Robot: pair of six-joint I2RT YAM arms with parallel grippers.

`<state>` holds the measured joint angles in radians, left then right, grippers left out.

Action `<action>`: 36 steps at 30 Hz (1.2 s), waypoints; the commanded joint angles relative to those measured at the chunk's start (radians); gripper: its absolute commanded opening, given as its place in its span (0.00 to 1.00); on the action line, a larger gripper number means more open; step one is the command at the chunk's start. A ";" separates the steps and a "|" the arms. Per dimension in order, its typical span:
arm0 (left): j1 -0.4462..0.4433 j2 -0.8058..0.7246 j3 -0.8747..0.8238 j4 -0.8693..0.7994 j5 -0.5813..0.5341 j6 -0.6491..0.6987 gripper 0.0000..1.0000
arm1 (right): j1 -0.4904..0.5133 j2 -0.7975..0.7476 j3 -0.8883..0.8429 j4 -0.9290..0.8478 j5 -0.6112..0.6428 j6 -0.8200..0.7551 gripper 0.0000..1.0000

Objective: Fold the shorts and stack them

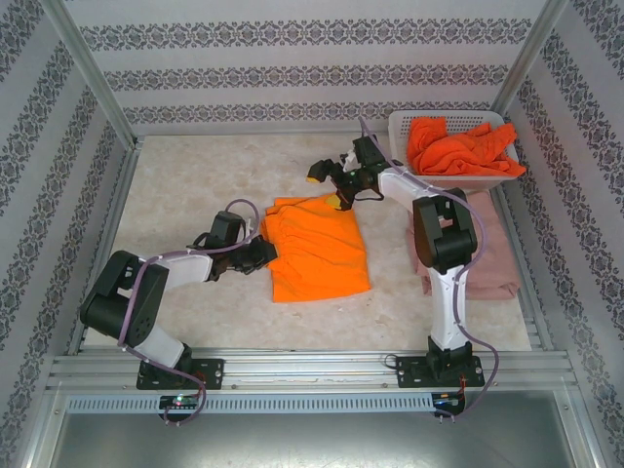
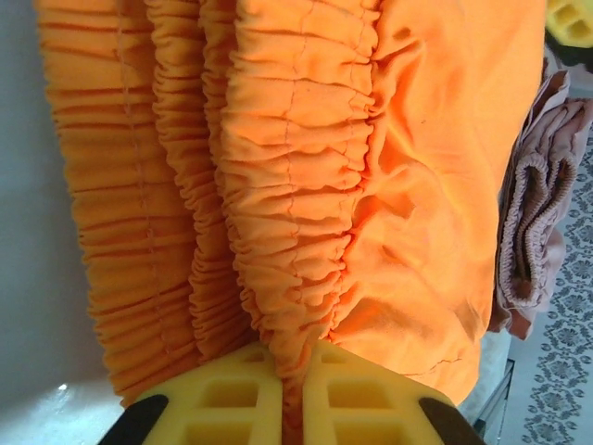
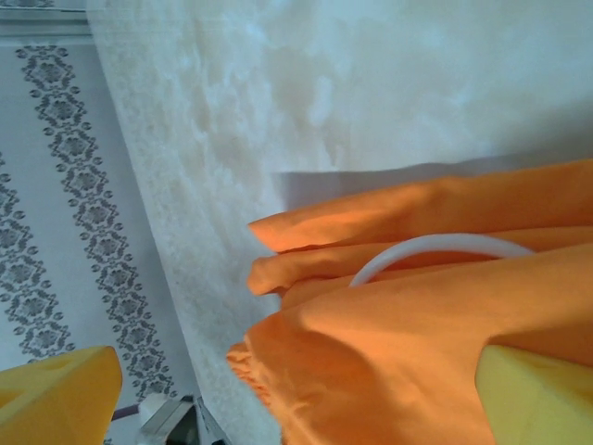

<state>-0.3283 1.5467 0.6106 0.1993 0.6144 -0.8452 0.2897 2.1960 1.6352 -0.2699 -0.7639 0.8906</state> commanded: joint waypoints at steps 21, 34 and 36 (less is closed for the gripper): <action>-0.012 -0.140 -0.236 0.117 -0.026 -0.060 0.14 | -0.004 0.089 0.048 0.067 0.049 0.077 0.98; 0.015 -0.252 0.012 -0.027 0.014 -0.028 0.67 | 0.038 -0.306 -0.153 0.085 -0.027 0.043 0.98; 0.015 -0.238 0.044 -0.002 0.024 -0.043 0.69 | 0.047 -0.368 -0.231 0.085 -0.028 0.037 0.98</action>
<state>-0.3252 1.3071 0.6132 0.2096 0.6098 -0.8867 0.3172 1.9064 1.4891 -0.1841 -0.7662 0.9581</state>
